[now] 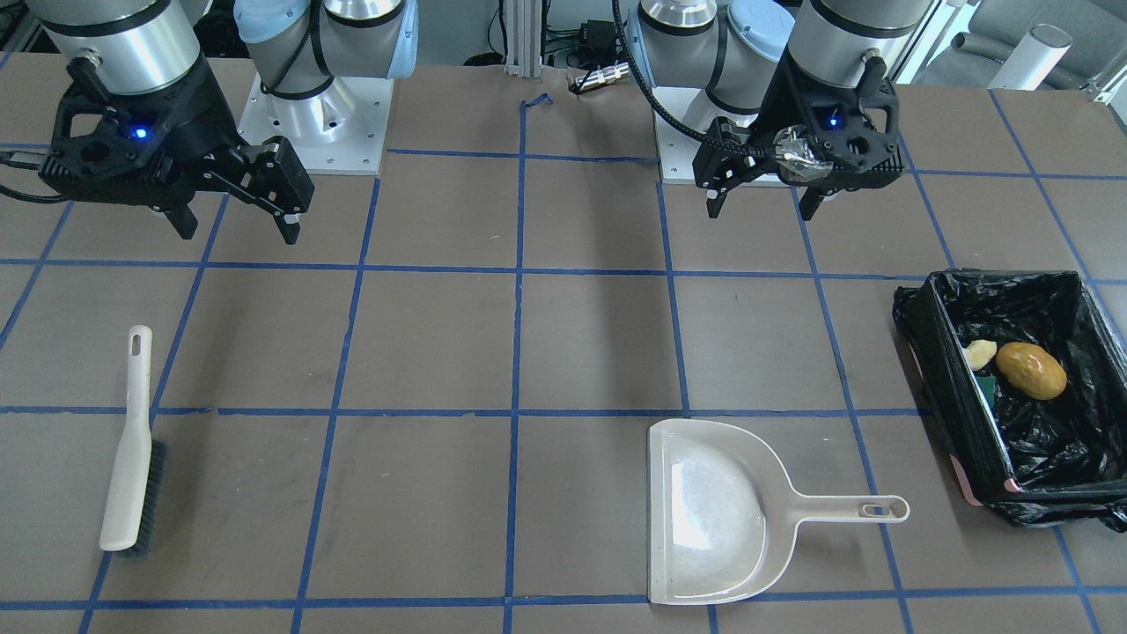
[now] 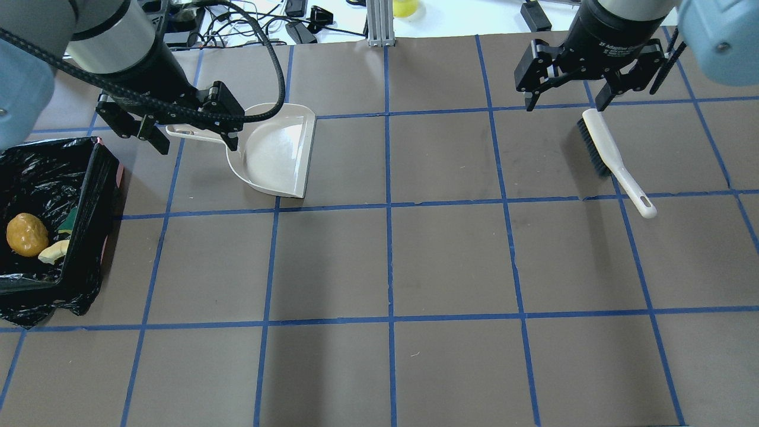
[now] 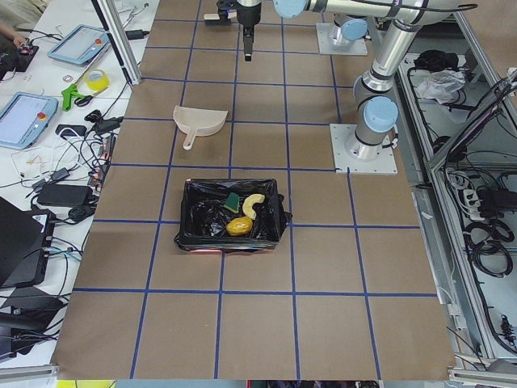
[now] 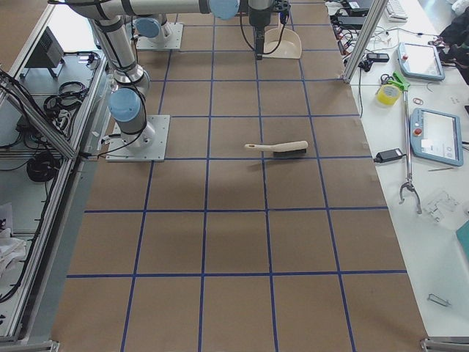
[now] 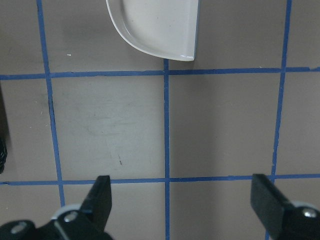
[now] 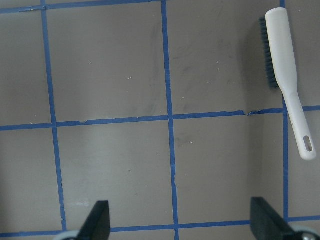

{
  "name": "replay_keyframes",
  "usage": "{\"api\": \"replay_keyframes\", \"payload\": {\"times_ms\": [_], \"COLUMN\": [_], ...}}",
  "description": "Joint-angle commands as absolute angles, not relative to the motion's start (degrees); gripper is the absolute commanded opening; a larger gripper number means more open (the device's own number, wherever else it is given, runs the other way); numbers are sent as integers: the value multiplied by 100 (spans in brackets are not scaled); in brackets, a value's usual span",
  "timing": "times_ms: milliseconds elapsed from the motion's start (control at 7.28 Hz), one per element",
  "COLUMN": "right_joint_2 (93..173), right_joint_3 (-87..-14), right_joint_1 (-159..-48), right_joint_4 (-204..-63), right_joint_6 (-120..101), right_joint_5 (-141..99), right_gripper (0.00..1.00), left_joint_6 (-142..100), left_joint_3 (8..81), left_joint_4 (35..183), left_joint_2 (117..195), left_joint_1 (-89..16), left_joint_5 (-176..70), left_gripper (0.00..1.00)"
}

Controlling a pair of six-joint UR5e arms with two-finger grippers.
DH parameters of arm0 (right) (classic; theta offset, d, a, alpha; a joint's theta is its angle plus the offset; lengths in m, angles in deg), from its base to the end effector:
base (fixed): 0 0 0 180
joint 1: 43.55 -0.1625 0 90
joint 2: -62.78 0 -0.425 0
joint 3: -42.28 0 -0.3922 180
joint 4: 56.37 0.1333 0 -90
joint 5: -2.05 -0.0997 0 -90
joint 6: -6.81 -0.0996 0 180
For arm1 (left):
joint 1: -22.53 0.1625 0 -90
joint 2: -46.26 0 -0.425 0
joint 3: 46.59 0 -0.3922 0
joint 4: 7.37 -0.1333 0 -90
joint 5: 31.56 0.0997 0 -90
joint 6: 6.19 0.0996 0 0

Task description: Sweep and dump trash into bin

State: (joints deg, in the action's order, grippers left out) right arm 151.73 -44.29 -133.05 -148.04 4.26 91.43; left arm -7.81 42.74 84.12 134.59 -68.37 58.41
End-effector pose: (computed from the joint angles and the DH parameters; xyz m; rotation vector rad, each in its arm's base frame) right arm 0.1300 -0.5073 0.5114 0.0826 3.1265 -0.1103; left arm -0.1409 -0.4785 0.5052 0.0197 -3.1406 0.0233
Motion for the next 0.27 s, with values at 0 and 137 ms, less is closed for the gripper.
{"api": "replay_keyframes", "payload": {"times_ms": [0,137], "right_joint_2": [15173,15173], "right_joint_3": [-4429,-4429], "right_joint_1": [-13311,-13311], "right_joint_4": [-14804,-14804], "right_joint_6": [426,426], "right_joint_5": [9144,9144], "right_gripper": [100,100], "left_joint_6": [-812,-812], "left_joint_3": [4289,4306], "left_joint_4": [8395,8395], "left_joint_2": [13485,13485], "left_joint_1": [-6852,-6852], "left_joint_5": [5844,5852], "left_gripper": [100,100]}}
